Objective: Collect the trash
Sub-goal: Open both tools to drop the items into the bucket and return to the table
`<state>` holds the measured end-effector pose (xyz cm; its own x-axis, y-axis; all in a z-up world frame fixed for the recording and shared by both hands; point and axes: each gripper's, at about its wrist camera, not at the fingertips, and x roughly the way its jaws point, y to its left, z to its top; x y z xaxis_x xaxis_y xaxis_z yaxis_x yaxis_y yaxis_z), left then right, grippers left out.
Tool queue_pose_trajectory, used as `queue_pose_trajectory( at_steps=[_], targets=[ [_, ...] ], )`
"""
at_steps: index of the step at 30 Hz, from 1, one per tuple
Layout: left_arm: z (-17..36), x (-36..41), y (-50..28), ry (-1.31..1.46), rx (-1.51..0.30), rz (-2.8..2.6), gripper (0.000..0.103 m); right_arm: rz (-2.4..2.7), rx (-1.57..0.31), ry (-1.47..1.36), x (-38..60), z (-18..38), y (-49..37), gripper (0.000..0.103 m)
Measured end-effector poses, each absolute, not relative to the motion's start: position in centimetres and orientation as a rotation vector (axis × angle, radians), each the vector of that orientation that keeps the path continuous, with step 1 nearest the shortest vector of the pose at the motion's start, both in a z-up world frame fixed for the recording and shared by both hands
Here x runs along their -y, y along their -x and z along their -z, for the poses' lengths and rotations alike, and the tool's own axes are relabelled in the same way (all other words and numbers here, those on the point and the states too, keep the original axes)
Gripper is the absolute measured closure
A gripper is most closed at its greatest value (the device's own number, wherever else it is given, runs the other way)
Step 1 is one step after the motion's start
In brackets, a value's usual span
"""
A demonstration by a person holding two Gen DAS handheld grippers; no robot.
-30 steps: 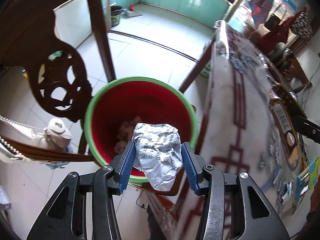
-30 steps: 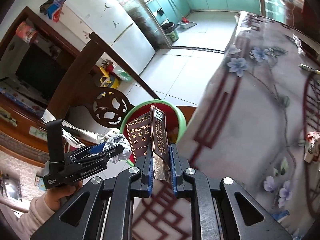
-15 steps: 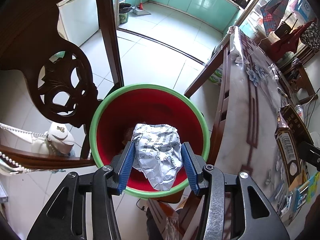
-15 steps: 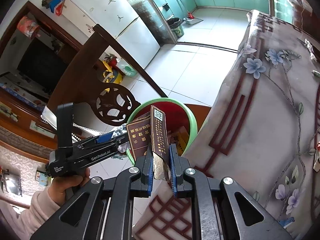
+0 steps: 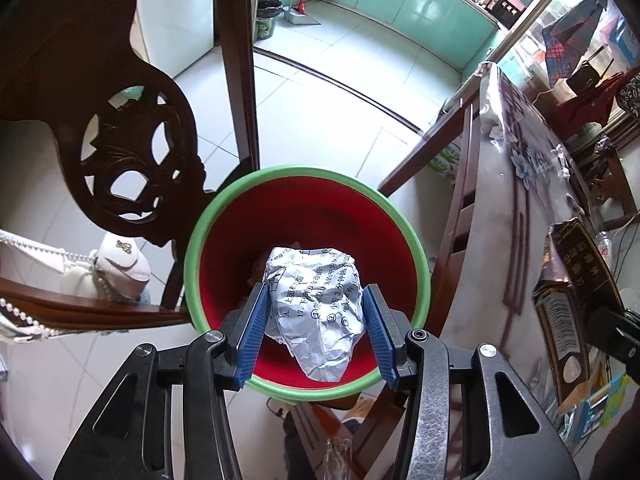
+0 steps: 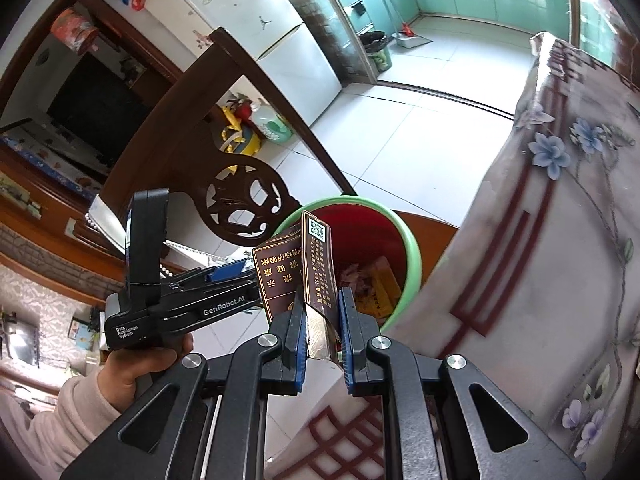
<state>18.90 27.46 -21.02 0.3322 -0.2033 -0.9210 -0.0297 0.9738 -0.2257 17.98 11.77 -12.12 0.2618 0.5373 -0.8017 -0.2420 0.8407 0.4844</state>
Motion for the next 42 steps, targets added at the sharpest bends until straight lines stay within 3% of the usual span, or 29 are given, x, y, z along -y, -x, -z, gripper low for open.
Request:
queue_pose_trajectory(
  at_steps=[1,3,4,15,19,23,32,42],
  targets=[
    [20.9,-27.5,-18.9,0.213,-1.224,0.101,0.048,-0.540,-1.193,-0.289,-12.0,12.2,-18.1,0.089],
    [20.7,-27.8,-18.8,0.214,-1.209,0.072,0.027,-0.544,-1.201,-0.293,-12.2,12.5,-18.3,0.078],
    [20.4,-28.0,-18.7,0.221,-1.195,0.060,0.026,-0.539,-1.198,-0.298,-12.2,12.6,-18.3,0.071],
    [17.9,-26.8,-17.6,0.156,-1.114,0.062,0.026,-0.422,-1.099,-0.267,-8.7,10.2,-15.9,0.067],
    [17.1,-24.6,-16.9,0.116,-1.090,0.103,0.025,-0.354,-1.035,-0.240,-6.2,8.6,-13.5,0.053],
    [16.5,-22.6,-16.1,0.093,-1.078,0.133,0.025,-0.280,-1.034,-0.270,-2.4,8.3,-10.5,0.048],
    [15.5,-16.1,-13.2,0.020,-1.075,0.216,0.025,0.113,-1.126,-0.345,10.6,11.1,0.6,0.043],
    [14.4,-5.8,-10.0,-0.054,-1.081,0.382,0.025,0.428,-1.242,-0.708,22.6,17.0,13.6,0.043]
  ],
)
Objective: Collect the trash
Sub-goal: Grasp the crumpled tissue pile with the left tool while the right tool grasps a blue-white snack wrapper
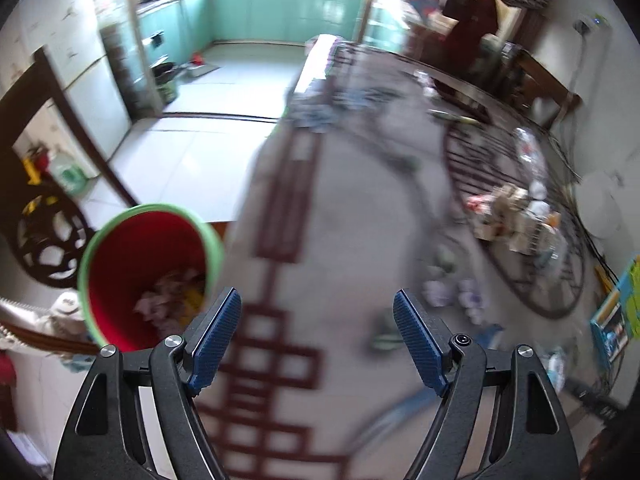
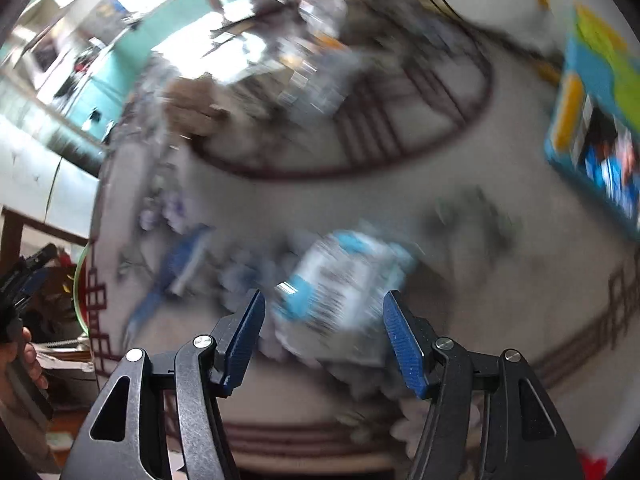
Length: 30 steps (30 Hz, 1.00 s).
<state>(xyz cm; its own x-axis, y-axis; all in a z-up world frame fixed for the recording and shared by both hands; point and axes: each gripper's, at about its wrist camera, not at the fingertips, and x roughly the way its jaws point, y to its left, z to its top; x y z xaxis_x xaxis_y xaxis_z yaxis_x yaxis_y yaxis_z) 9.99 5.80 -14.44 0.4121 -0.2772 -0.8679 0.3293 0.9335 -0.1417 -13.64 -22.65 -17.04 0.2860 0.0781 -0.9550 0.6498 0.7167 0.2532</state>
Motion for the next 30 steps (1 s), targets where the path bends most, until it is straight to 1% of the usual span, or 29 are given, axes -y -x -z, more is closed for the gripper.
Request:
queue_pose_trajectory(
  at_steps=[4,6,10,12,13,17,24,30],
  targets=[
    [13.7,-1.4,-9.3,-0.076,-1.069,0.449,0.025,0.378,-1.260,-0.786,23.3,19.3,13.9,0.043],
    [13.1,0.5,-9.1,-0.085,-1.057,0.477,0.025,0.383,-1.295,-0.750,23.2,20.2,13.4,0.043],
    [12.1,3.8,-8.9,-0.109,-1.028,0.516,0.024,0.306,-1.290,-0.672,22.8,20.3,11.3,0.042],
    [12.0,5.2,-8.8,-0.116,-1.024,0.526,0.023,0.264,-1.269,-0.627,23.1,20.2,10.4,0.054],
    [12.1,6.0,-8.9,-0.122,-1.025,0.532,0.023,0.253,-1.263,-0.604,23.3,20.3,10.0,0.069],
    [12.6,8.4,-8.9,-0.137,-1.033,0.553,0.023,0.221,-1.226,-0.586,24.8,20.2,8.5,0.080],
    [14.0,11.7,-10.0,-0.135,-1.055,0.578,0.023,0.232,-1.109,-0.540,28.3,17.3,6.8,0.081],
    [15.2,13.8,-11.8,-0.133,-1.064,0.560,0.023,0.245,-1.043,-0.525,29.2,15.4,6.9,0.081]
  ],
)
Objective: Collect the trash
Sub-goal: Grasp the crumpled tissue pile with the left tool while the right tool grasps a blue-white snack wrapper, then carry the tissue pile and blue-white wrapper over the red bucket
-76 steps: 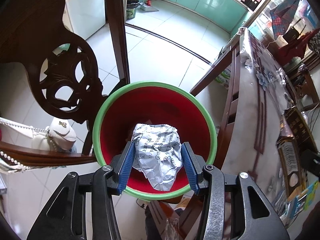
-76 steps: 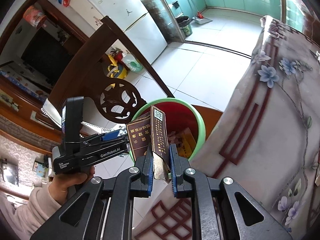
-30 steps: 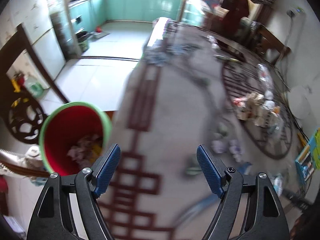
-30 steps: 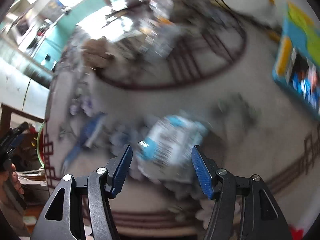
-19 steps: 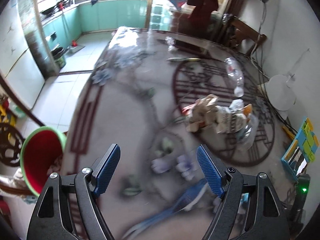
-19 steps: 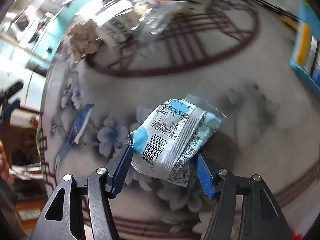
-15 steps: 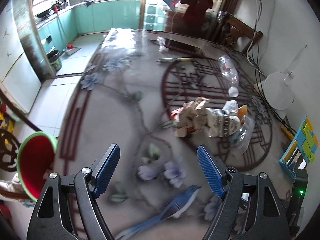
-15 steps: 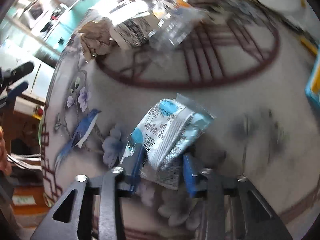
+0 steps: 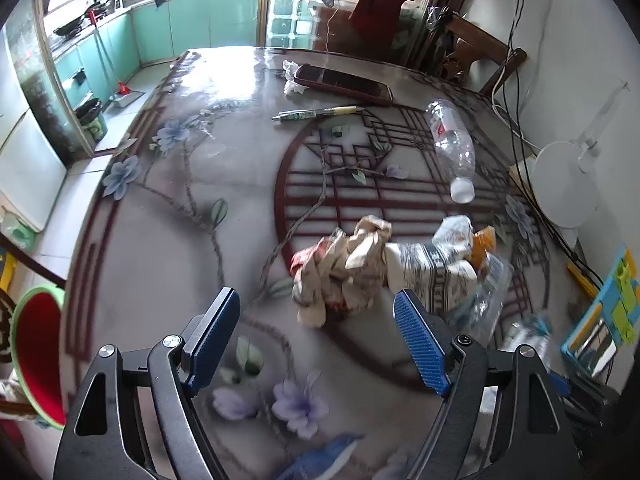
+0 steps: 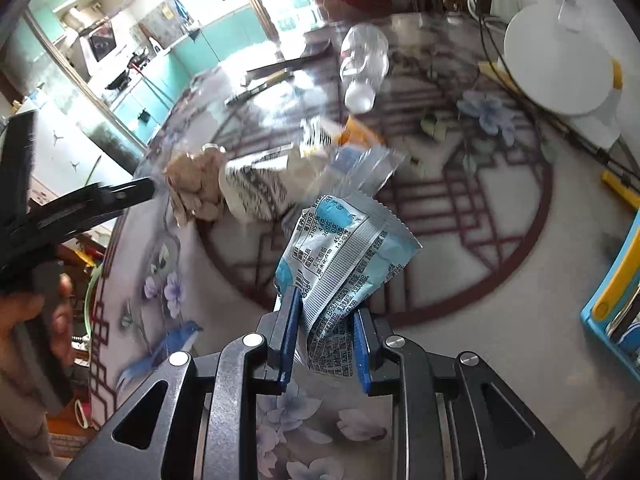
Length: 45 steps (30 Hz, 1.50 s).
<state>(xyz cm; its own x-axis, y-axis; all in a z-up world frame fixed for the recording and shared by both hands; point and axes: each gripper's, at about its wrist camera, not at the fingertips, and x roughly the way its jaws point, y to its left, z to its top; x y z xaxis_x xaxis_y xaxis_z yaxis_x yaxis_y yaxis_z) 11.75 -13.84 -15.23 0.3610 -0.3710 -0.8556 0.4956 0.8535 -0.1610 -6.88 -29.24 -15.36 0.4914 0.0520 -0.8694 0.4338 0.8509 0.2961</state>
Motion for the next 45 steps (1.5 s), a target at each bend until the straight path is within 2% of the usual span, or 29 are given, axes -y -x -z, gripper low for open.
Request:
queue_pose_trajectory(
  at_steps=[8,10,11,12,13,16,36,45],
  targets=[
    [17.1,15.8,-13.9,-0.102,-1.101,0.544,0.024,0.224,-1.037,-0.577,29.8,16.1,6.9,0.081],
    [17.7,16.2,-14.1,-0.113,-1.119,0.545,0.035,0.221,-1.034,-0.570,29.7,16.0,6.8,0.081],
    [18.0,16.3,-14.3,-0.112,-1.127,0.552,0.052,0.222,-1.034,-0.567,29.8,16.0,6.7,0.081],
    [18.2,16.3,-14.3,-0.097,-1.137,0.572,0.063,0.221,-1.033,-0.566,29.8,16.0,6.7,0.081],
    [18.2,16.3,-14.4,-0.084,-1.139,0.582,0.063,0.221,-1.034,-0.566,29.8,16.1,6.7,0.081],
    [17.7,16.4,-14.1,-0.112,-1.111,0.581,0.075,0.226,-1.031,-0.575,29.8,16.0,6.8,0.081],
    [12.4,7.5,-8.2,-0.151,-0.939,0.489,0.075,0.163,-0.984,-0.543,26.9,13.8,5.7,0.081],
    [12.0,3.5,-7.3,-0.107,-0.947,0.427,0.075,0.128,-0.965,-0.517,25.4,12.5,4.6,0.081]
  ],
)
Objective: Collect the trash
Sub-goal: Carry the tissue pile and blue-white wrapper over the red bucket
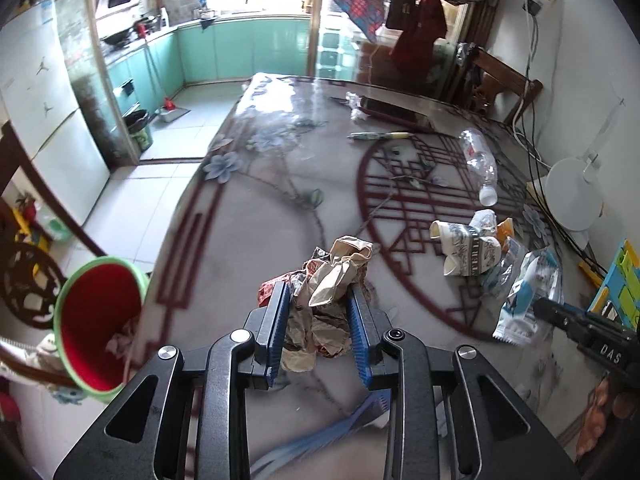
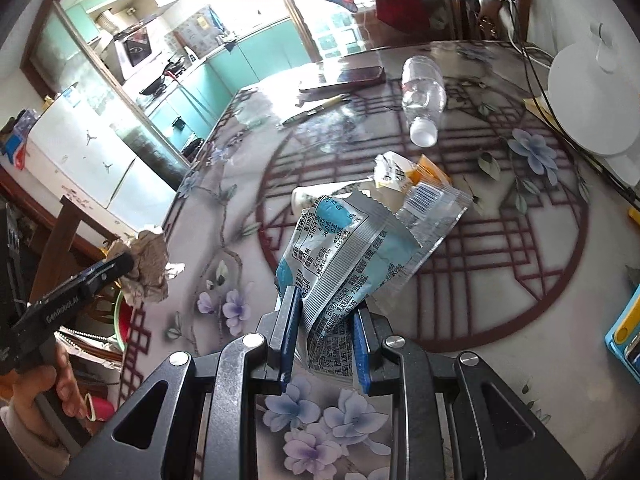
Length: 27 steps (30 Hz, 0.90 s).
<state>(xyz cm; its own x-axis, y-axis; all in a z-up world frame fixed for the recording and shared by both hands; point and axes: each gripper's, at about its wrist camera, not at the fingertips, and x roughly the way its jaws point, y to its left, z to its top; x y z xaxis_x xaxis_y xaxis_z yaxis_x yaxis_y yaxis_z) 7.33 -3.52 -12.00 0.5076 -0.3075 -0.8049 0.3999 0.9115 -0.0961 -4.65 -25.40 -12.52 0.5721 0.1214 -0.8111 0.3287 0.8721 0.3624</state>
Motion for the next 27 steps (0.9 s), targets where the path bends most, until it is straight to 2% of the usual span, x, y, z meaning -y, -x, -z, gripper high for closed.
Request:
queue_pose_trajectory(
  at_steps=[27],
  targets=[
    [12.9,-2.3,-6.4,-0.070,-0.954,0.394,0.075,0.116,-0.954,-0.469,20.7,10.4,3.9,0.081]
  ],
)
